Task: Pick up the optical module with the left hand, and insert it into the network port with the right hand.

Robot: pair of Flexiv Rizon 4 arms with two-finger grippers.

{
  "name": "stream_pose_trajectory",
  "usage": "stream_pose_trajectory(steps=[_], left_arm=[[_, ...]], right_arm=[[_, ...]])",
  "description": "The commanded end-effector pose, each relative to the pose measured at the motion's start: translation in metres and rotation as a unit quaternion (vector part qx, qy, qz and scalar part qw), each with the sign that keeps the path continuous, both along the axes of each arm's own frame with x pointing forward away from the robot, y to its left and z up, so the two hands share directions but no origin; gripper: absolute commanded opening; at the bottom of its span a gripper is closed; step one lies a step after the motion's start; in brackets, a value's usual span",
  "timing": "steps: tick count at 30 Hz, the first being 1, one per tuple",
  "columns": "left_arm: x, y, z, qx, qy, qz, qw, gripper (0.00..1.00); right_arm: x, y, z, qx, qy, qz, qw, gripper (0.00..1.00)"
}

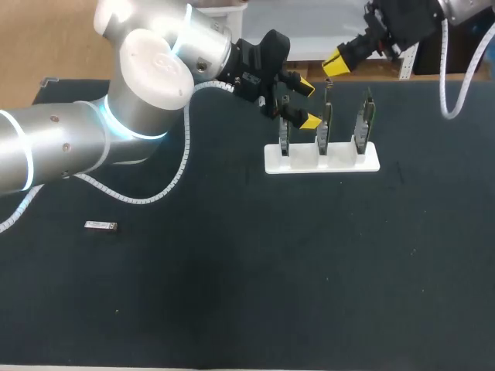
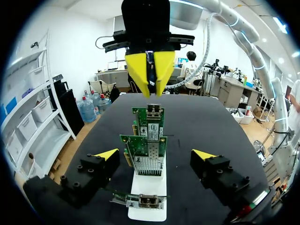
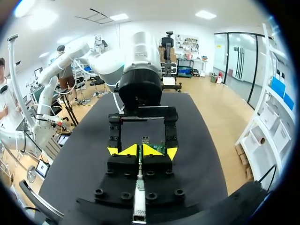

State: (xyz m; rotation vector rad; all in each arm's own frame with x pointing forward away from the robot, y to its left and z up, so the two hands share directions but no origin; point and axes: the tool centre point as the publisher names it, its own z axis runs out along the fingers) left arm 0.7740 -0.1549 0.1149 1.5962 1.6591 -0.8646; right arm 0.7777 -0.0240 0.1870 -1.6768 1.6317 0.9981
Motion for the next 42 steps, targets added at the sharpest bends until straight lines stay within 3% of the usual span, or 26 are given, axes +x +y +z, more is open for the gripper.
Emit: stream_pose_trajectory(steps=[1,42], left_arm=[[0.002,-0.001,0.001,0.003,0.002,-0.001,1.0,1.0],[0.002,-0.001,0.001,0.003,0.002,-0.001,1.0,1.0]], right_arm=[[0.0,0.0,-0.005,-0.003,0.001,-0.001,1.0,0.0],[-0.003,-0.005,-0.054,-0.007,0.053,-0.005,0.999,0.0]])
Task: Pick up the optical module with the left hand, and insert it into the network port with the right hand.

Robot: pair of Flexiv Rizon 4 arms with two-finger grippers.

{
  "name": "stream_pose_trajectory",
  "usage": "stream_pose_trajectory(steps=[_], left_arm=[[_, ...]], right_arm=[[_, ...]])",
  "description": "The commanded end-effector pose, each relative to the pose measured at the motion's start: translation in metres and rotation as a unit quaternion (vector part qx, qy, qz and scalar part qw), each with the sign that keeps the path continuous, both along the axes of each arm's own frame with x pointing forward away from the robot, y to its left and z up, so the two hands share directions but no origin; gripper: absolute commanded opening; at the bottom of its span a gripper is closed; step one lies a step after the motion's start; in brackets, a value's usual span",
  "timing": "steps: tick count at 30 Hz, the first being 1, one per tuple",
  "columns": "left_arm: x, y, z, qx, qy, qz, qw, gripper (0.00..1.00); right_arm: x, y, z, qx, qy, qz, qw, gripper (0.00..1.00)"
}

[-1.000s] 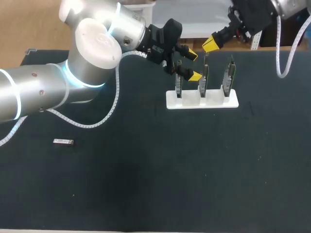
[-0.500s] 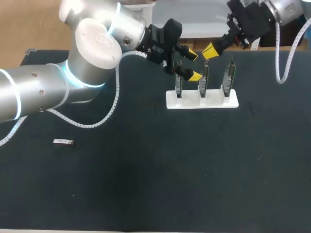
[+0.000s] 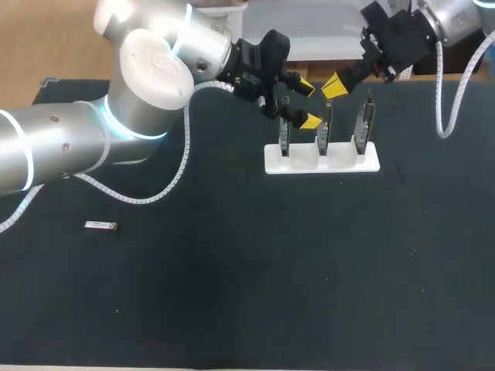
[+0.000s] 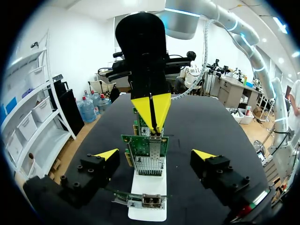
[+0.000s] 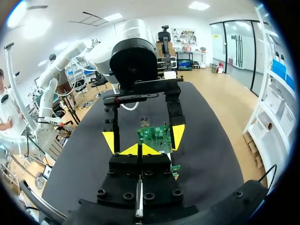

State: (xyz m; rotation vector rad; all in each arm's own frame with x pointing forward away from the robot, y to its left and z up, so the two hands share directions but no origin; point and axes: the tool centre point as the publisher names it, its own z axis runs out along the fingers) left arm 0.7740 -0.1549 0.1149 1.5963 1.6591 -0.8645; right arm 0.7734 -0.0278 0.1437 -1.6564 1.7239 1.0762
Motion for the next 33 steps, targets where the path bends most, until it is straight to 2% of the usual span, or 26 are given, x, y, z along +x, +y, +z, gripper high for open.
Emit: stream_pose_trajectory(steps=[1,7,10,20,25,29,33], left_arm=[[0.002,-0.001,0.001,0.003,0.002,-0.001,1.0,1.0],[0.002,-0.001,0.001,0.003,0.002,-0.001,1.0,1.0],[0.002,-0.001,0.001,0.003,0.002,-0.001,1.0,1.0],[0.002,-0.001,0.001,0.003,0.002,-0.001,1.0,1.0],[0.002,-0.001,0.001,0.003,0.002,-0.001,1.0,1.0],[0.002,-0.001,0.001,0.003,0.002,-0.001,1.0,1.0],[0.002,-0.001,0.001,0.003,0.002,-0.001,1.0,1.0]], right_arm=[[0.001,-0.002,-0.013,0.004,0.004,-0.002,1.0,0.0],[-0.001,-0.003,-0.017,0.005,0.012,-0.008,1.0,0.0],[-0.001,-0.004,-0.009,0.018,0.007,-0.014,1.0,0.0],[-0.001,-0.009,0.034,0.041,-0.047,-0.012,0.998,0.0],[-0.001,-0.03,0.044,0.04,-0.066,-0.018,0.997,0.0],[0.0,-0.054,0.042,0.031,-0.06,-0.019,0.998,0.0],[0.001,-0.078,0.04,0.042,-0.054,-0.023,0.997,0.0]])
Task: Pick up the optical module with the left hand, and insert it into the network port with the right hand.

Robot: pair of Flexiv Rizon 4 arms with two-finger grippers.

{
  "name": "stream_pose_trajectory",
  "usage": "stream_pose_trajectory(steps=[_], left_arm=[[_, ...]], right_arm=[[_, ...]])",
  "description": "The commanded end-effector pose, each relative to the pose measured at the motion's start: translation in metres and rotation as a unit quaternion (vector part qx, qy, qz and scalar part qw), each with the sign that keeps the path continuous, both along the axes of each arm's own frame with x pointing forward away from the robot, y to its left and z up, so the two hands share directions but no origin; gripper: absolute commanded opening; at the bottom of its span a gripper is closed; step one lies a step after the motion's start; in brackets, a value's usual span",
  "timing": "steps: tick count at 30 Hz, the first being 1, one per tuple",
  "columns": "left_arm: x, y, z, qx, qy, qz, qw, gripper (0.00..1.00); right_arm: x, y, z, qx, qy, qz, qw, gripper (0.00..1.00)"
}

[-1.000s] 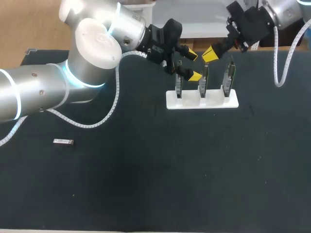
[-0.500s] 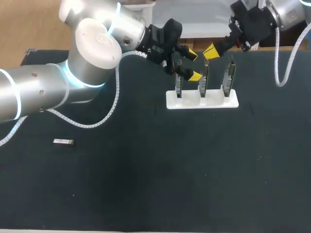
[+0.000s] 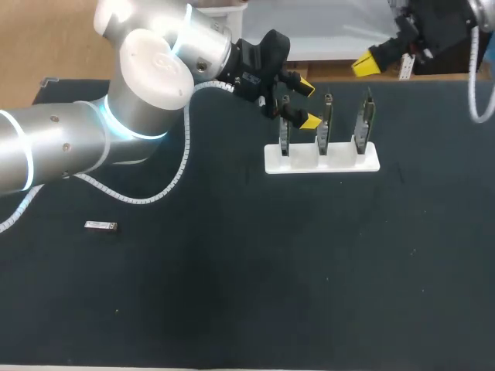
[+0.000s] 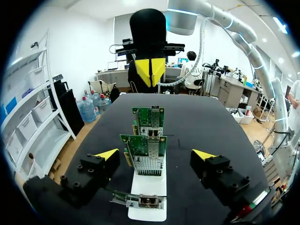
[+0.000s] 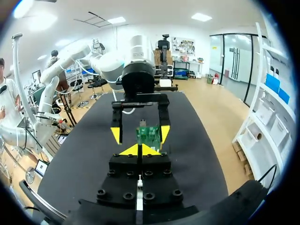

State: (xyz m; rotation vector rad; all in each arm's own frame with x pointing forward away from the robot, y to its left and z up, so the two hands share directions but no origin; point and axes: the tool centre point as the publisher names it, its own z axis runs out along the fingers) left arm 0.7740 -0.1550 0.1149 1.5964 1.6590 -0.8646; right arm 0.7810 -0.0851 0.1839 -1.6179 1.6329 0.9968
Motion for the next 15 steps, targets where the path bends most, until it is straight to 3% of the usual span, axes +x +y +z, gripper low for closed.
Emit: stream_pose_trajectory(steps=[1,7,15], left_arm=[[0.002,-0.001,0.001,0.003,0.002,-0.001,1.0,1.0],[0.002,-0.001,0.001,0.003,0.002,-0.001,1.0,1.0],[0.002,-0.001,0.001,0.003,0.002,-0.001,1.0,1.0]], right_arm=[[-0.006,-0.026,-0.001,0.015,0.0,-0.01,1.0,0.0],[-0.005,-0.051,-0.006,0.02,0.007,-0.017,1.0,0.0],[-0.003,-0.062,-0.013,0.026,0.015,0.0,1.0,0.0]])
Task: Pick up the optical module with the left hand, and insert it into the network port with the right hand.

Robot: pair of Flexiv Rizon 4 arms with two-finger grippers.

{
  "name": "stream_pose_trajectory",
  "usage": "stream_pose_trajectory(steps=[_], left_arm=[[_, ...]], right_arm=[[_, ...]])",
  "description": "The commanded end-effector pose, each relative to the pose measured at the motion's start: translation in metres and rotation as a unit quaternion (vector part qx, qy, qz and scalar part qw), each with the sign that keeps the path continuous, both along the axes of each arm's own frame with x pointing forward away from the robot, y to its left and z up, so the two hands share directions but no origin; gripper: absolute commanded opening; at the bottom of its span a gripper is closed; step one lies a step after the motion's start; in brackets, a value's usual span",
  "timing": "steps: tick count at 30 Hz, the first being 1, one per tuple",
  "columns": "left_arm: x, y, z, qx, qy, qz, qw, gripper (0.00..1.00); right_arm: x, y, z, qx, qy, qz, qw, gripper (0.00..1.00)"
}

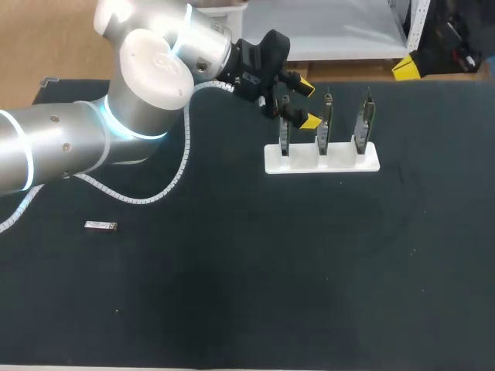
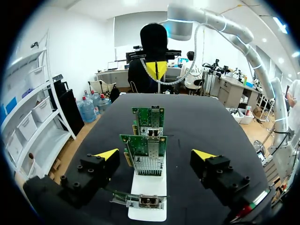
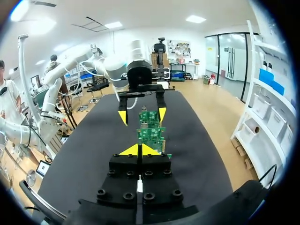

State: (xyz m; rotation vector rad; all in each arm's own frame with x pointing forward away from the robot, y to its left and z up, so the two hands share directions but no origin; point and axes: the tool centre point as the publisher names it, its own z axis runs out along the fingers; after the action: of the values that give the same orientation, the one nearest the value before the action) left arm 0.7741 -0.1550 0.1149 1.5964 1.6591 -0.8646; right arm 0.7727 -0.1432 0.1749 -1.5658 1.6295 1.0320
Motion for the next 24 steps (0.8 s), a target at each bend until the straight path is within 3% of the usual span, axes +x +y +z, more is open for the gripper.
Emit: stream_pose_trajectory(steps=[1,10,24], left_arm=[[0.002,-0.001,0.001,0.003,0.002,-0.001,1.0,1.0],[0.002,-0.001,0.001,0.003,0.002,-0.001,1.0,1.0],[0.002,-0.001,0.001,0.003,0.002,-0.001,1.0,1.0]], right_arm=[[0.005,-0.003,-0.005,0.006,0.006,0.013,1.0,0.0],[-0.001,0.001,-0.016,0.014,0.018,0.024,0.999,0.0],[-0.004,0.005,-0.022,0.0,0.002,0.012,1.0,0.0]])
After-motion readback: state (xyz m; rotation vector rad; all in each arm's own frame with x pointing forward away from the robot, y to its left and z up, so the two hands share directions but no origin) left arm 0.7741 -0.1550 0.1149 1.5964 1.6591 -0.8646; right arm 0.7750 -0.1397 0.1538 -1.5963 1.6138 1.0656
